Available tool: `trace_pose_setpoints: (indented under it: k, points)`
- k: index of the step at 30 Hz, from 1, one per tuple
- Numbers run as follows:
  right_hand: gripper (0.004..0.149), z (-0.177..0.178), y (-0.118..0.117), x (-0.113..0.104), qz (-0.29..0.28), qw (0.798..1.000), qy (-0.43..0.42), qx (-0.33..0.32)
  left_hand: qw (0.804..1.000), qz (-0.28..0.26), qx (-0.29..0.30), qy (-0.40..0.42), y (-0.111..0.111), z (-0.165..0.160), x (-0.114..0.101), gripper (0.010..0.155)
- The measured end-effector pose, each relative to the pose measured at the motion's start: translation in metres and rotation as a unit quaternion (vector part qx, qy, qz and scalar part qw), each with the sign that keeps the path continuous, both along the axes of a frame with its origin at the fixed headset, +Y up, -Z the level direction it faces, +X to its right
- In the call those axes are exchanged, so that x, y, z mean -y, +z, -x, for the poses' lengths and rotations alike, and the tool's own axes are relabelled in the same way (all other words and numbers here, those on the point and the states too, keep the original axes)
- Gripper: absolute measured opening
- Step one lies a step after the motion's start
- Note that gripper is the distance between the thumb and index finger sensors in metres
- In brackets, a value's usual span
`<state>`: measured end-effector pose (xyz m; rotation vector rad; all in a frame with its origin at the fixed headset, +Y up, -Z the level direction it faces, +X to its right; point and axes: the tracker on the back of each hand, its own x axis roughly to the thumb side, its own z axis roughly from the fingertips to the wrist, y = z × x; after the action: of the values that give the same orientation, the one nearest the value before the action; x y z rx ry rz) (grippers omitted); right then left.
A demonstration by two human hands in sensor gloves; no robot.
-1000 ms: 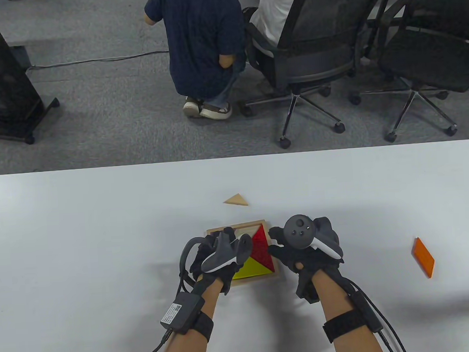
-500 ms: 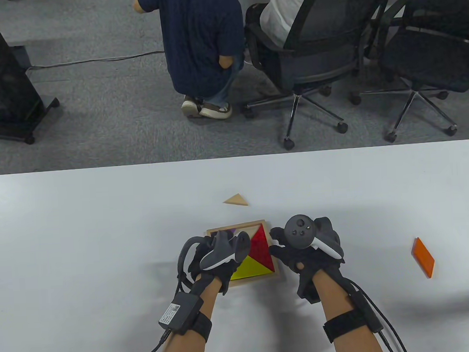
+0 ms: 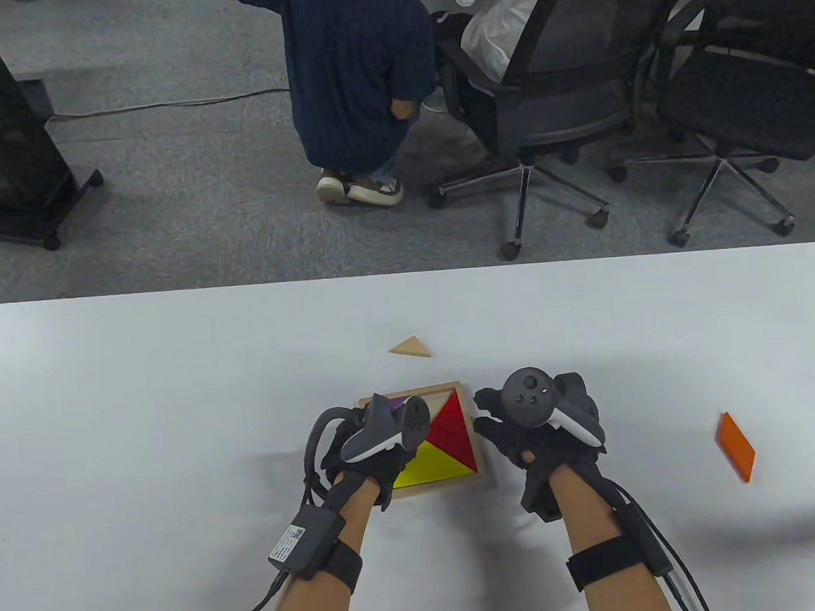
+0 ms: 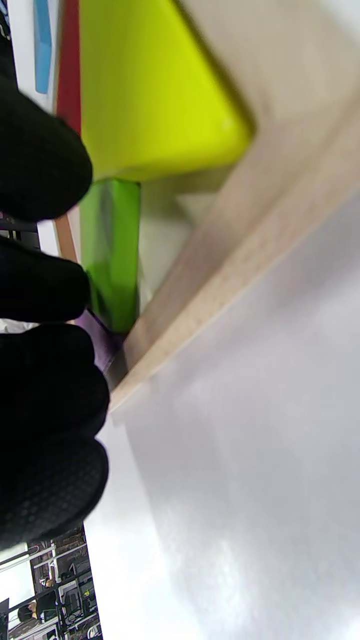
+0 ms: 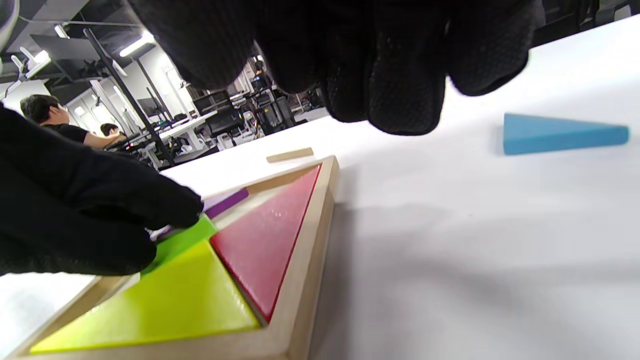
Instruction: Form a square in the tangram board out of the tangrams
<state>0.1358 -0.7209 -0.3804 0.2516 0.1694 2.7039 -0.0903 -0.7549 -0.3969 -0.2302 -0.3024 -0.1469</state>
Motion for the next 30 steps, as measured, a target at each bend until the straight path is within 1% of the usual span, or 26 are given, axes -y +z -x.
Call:
trace_pose_setpoints:
  k: [4,10,17,19,23,27,30]
  points:
    - [0.057,-0.007,0.000,-0.011,-0.023,1.000,-0.003,0.012,1.000,-0.013,0.002,0.028,0.000,0.005,-0.009,0.064]
    - [0.060,-0.018,-0.002,-0.027,-0.025,0.999,-0.003,0.032,0.997,-0.029,0.011,0.073,0.001,0.010,-0.026,0.066]
    - [0.061,-0.029,-0.009,-0.041,-0.028,0.998,0.013,0.051,0.995,-0.034,0.025,0.092,0.002,0.011,-0.033,0.068]
    - [0.061,-0.033,-0.013,-0.044,-0.035,0.997,0.042,0.056,0.994,-0.036,0.029,0.095,0.002,0.010,-0.035,0.069]
    - [0.061,-0.038,-0.022,-0.044,-0.031,0.994,0.083,0.060,0.993,-0.036,0.028,0.105,0.002,0.013,-0.038,0.069]
    - [0.063,-0.038,-0.034,-0.033,-0.010,0.991,0.117,0.060,0.992,-0.034,0.024,0.117,0.001,0.019,-0.040,0.070]
    - [0.063,-0.041,-0.044,-0.017,0.022,0.988,0.140,0.060,0.992,-0.034,0.022,0.117,0.000,0.020,-0.040,0.070]
